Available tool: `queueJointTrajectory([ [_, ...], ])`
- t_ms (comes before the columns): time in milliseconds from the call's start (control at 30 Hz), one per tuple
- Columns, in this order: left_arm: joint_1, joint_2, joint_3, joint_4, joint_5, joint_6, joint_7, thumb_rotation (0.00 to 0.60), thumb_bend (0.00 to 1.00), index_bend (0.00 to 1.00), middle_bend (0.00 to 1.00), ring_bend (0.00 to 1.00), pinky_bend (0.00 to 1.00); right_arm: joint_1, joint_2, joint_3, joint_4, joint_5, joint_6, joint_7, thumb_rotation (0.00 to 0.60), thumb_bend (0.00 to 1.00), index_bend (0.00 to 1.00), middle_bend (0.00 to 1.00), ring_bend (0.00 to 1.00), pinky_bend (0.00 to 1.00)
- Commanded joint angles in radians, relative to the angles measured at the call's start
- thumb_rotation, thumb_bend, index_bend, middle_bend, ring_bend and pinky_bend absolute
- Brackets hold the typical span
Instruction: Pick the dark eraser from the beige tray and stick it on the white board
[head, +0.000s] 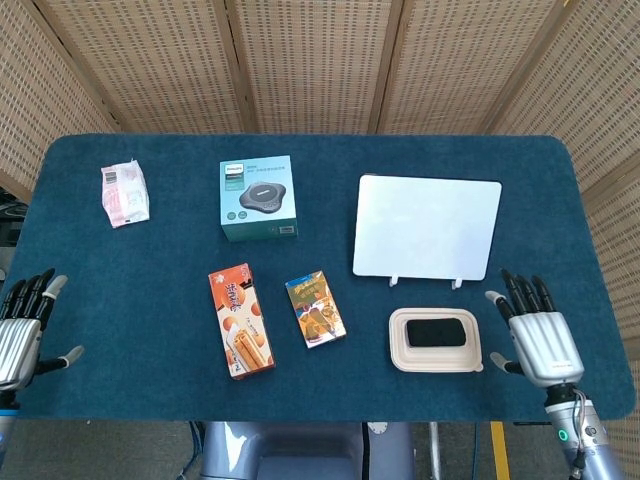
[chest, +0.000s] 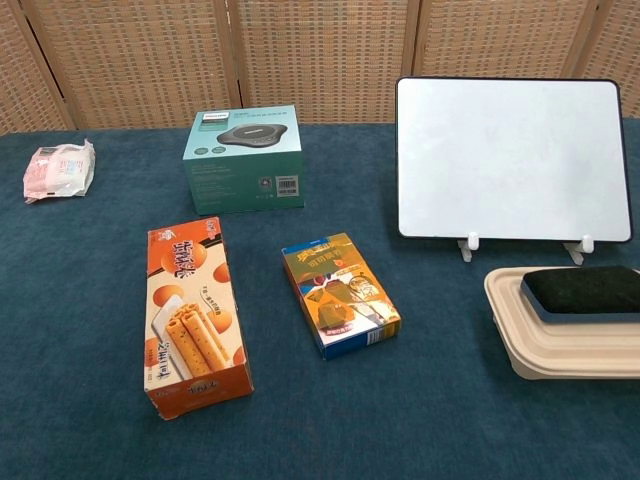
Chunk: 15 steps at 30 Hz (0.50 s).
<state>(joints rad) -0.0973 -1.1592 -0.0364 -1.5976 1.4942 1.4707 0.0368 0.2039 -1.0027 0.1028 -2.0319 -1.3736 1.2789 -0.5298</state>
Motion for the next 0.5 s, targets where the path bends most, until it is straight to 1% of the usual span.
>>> queueJointTrajectory([
  [33,0.002,0.003,-0.001,0.000,-0.001,0.004,-0.007,0.600,0.14,0.00,0.00,0.00,0.00,0.043,0.001,0.008,-0.045,0.063,-0.055,-0.067,0.600,0.00,0.23,0.00,0.00,0.00],
  [200,0.005,0.008,-0.001,0.002,0.005,0.012,-0.025,0.600,0.14,0.00,0.00,0.00,0.00,0.088,-0.043,0.003,-0.078,0.134,-0.096,-0.168,0.600,0.00,0.24,0.00,0.00,0.00],
  [400,0.005,0.013,-0.001,0.002,0.009,0.014,-0.038,0.600,0.14,0.00,0.00,0.00,0.00,0.131,-0.109,-0.002,-0.102,0.213,-0.097,-0.292,0.600,0.00,0.24,0.00,0.00,0.00],
  [500,0.005,0.014,0.000,0.002,0.009,0.013,-0.042,0.600,0.14,0.00,0.00,0.00,0.00,0.148,-0.138,-0.002,-0.107,0.252,-0.090,-0.330,0.600,0.00,0.24,0.00,0.00,0.00],
])
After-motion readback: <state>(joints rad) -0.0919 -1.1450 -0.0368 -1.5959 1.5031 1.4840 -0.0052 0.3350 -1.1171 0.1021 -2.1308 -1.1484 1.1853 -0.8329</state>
